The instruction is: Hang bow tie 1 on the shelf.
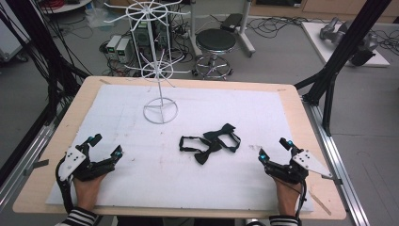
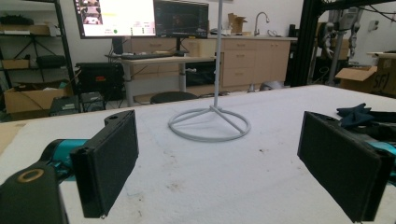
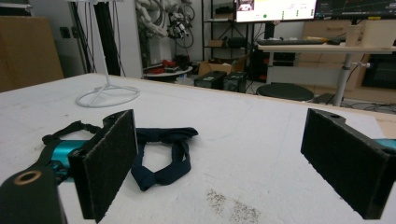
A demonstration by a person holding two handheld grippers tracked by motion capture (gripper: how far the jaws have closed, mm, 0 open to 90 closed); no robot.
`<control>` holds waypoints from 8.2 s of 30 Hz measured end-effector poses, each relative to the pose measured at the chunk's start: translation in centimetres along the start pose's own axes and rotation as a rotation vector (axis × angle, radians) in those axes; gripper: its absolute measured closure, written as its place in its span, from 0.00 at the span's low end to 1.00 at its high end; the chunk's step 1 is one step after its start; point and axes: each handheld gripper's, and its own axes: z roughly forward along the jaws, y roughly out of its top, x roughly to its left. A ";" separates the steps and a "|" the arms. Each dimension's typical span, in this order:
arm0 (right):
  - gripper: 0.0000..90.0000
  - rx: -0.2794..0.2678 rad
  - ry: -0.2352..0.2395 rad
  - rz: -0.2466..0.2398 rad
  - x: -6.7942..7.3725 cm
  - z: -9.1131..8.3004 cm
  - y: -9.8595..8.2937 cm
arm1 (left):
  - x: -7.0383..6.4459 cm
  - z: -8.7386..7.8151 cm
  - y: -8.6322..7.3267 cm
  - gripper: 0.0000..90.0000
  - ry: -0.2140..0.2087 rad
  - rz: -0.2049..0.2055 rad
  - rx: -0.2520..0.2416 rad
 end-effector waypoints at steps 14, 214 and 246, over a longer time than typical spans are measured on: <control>0.11 0.085 0.081 -0.037 -0.9 1.1 3.4 | 0.0 0.0 0.0 0.14 0.002 0.003 0.002; 0.91 0.749 0.728 -0.480 3.3 19.0 11.6 | -0.3 3.6 6.4 0.15 -0.263 0.024 0.113; 0.91 0.595 0.803 -0.420 7.6 16.7 14.3 | -3.9 8.7 12.3 0.14 -0.590 0.062 0.145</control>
